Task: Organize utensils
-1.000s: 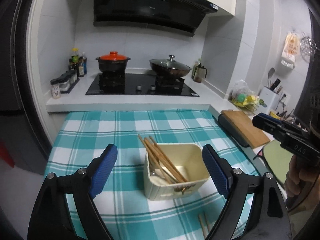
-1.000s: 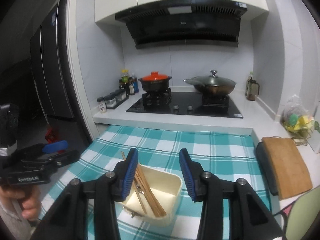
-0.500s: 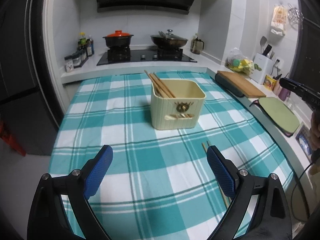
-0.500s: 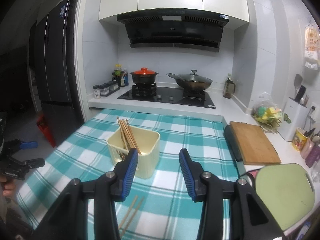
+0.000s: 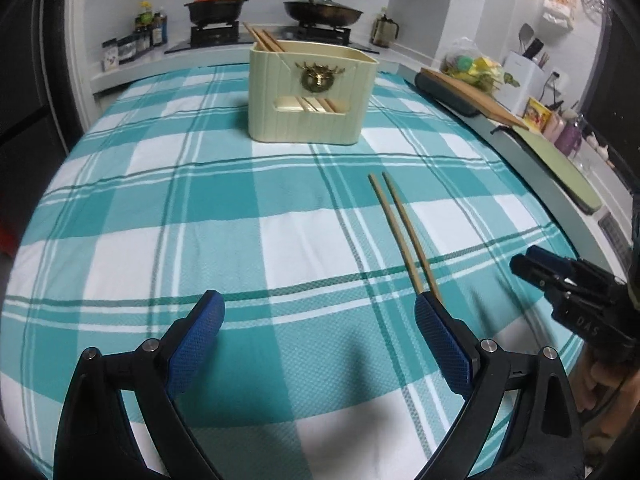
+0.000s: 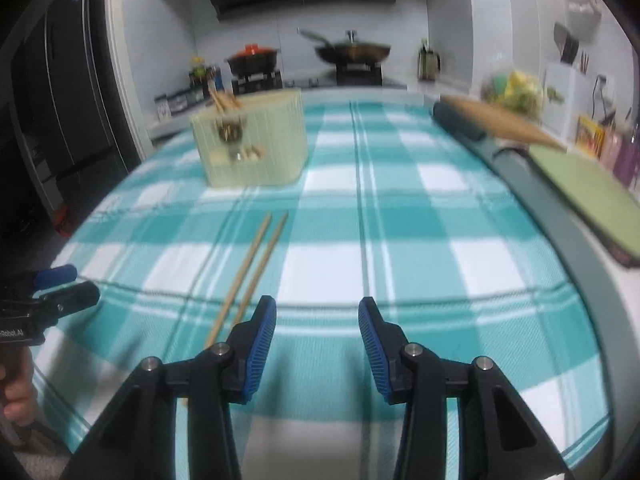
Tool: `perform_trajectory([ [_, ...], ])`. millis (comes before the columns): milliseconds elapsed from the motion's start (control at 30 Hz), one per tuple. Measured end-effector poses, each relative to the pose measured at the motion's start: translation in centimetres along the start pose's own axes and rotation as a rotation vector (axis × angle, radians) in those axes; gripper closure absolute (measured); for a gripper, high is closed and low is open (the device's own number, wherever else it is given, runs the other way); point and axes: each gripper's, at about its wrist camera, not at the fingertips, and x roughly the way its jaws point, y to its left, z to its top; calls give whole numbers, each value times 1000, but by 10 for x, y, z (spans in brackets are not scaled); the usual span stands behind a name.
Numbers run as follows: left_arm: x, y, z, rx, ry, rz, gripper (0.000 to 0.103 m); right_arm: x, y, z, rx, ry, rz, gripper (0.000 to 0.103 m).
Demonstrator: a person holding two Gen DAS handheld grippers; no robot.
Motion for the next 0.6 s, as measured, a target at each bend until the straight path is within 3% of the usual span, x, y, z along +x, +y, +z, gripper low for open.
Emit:
perform_trajectory([
  [200, 44, -34, 21, 78, 14, -8, 7, 7, -7, -9, 49, 0, -9, 60],
  [433, 95, -51, 27, 121, 76, 77, 7, 9, -14, -19, 60, 9, -19, 60],
  [600, 104, -51, 25, 141, 88, 106, 11, 10, -18, -23, 65, 17, -27, 60],
])
